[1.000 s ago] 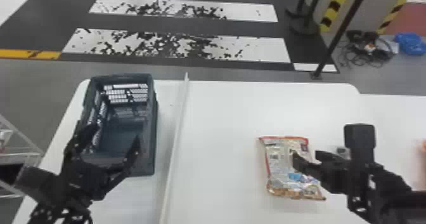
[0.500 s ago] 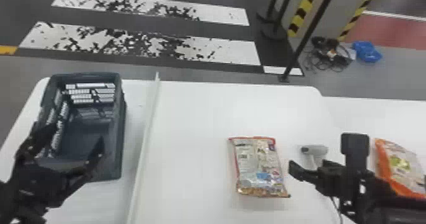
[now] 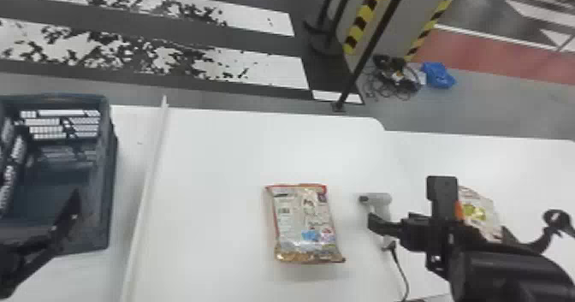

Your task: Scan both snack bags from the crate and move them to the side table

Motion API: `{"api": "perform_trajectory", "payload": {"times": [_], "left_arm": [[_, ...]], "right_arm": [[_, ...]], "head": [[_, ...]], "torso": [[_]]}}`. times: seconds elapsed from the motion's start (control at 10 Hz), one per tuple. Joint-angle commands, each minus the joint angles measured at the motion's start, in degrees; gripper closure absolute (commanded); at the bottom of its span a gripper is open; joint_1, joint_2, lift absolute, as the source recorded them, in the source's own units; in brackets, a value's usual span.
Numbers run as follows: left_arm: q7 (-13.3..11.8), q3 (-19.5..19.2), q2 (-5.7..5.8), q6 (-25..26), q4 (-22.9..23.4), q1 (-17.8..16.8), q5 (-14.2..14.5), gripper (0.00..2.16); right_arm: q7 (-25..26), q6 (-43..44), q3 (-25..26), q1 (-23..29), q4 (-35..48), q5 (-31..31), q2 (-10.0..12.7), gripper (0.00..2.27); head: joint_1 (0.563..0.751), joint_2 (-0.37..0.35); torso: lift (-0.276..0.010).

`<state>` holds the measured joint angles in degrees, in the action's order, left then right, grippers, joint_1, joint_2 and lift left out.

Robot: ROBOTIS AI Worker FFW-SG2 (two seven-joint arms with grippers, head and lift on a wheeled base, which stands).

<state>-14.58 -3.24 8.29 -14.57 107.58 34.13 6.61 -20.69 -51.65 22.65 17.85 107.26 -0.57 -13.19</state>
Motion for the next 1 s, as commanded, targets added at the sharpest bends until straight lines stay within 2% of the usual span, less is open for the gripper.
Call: {"api": "perform_trajectory", "payload": {"times": [0.0,0.3,0.7,0.8,0.9], "left_arm": [[-0.01,0.08,-0.11,-0.06,-0.26,0.06,-0.11,0.07],[-0.1,0.08,-0.38,-0.06,-0.61,-0.21,-0.29,0.07],[-0.1,0.43,-0.64,-0.06,-1.49,-0.65,-0.55,0.07],[-0.1,0.34,-0.64,-0.06,-1.49,-0.56,-0.46,0.07],[-0.1,0.34,-0.64,-0.06,-1.49,-0.47,-0.46,0.07]], "right_arm": [[-0.94,-0.17,-0.06,-2.91,-4.7,-0.05,-1.66,0.01],[-2.25,0.36,-0.86,-6.16,-11.73,0.04,-3.77,0.01],[-2.52,3.87,-5.43,-12.66,-22.98,2.42,-6.76,0.02],[-4.01,3.52,-5.95,-13.98,-24.47,3.82,-7.03,0.16],[-4.71,3.35,-6.66,-14.95,-25.79,4.96,-7.11,0.44]], "head": [[0.695,-0.32],[0.695,-0.343],[0.695,-0.35],[0.695,-0.35],[0.695,-0.35]], "torso": [[-0.029],[-0.029],[-0.029],[-0.029],[-0.029]]}}
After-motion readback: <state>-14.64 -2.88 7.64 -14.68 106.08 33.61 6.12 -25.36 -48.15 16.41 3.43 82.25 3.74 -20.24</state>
